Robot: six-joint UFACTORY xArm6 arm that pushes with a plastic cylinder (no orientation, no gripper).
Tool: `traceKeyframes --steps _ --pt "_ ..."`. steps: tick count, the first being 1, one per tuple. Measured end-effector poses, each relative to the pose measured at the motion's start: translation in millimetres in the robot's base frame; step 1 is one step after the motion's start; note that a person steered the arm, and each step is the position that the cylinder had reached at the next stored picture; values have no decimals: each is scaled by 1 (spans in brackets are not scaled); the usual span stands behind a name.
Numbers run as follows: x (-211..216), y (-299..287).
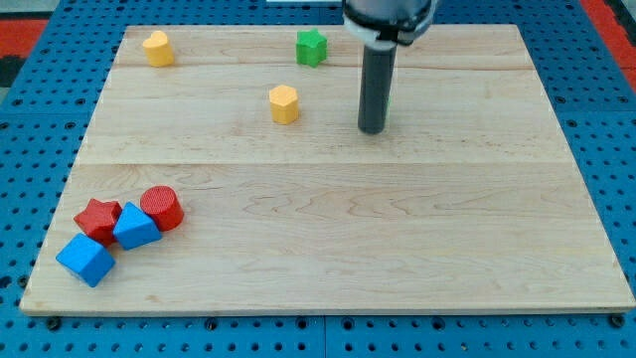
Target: Slide the green circle to the top right
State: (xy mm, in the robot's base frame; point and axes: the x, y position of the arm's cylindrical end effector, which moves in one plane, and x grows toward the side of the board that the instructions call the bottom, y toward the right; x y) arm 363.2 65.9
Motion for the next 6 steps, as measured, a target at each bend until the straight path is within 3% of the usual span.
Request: traceKeyframes --steps 1,2,4,5,6 --pt "-53 -1" --pt "-72 -45" --pt "-69 26" --pt "-91 85" --pt "-100 107"
